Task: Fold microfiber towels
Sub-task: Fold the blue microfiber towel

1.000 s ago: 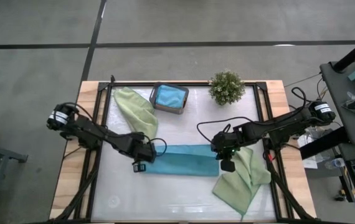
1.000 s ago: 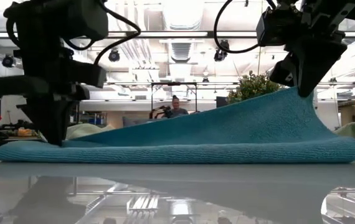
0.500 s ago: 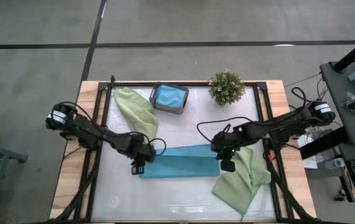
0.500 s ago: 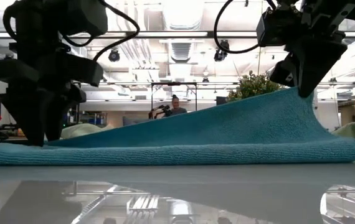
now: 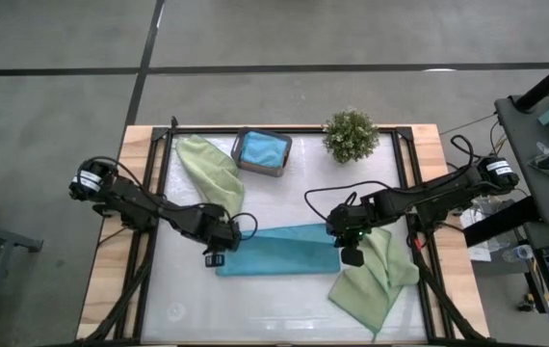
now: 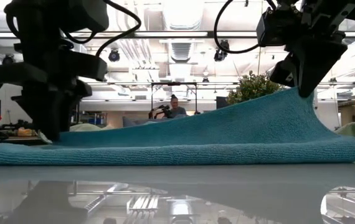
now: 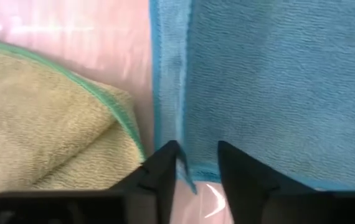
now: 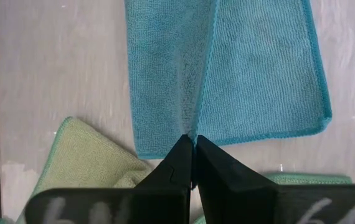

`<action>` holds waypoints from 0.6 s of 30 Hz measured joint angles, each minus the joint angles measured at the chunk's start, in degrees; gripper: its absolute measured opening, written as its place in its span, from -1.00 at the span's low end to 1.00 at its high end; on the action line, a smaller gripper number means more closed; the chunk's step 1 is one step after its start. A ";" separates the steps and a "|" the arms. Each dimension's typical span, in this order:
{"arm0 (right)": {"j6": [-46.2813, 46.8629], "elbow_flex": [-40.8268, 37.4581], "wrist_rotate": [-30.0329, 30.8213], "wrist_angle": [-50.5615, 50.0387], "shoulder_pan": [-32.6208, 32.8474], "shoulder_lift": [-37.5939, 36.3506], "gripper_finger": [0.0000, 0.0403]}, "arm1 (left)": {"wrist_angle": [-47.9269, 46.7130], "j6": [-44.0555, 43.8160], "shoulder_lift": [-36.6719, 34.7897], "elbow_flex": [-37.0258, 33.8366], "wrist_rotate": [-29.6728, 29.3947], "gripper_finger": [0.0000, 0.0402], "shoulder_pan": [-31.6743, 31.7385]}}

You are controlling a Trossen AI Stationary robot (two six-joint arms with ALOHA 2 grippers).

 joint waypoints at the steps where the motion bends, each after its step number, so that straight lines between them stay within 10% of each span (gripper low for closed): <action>1: 0.00 0.00 0.00 0.00 -0.01 0.00 -0.96 | -0.02 0.04 0.01 0.00 -0.50 -0.62 0.00; 5: -0.02 0.00 -0.07 -0.02 0.00 0.00 -0.96 | -0.04 -0.03 -0.07 0.00 -0.61 -0.95 0.00; 18: 4.93 0.00 -15.21 3.92 4.94 -1.23 -0.96 | -1.04 -6.25 -6.74 4.55 19.52 -1.00 -4.16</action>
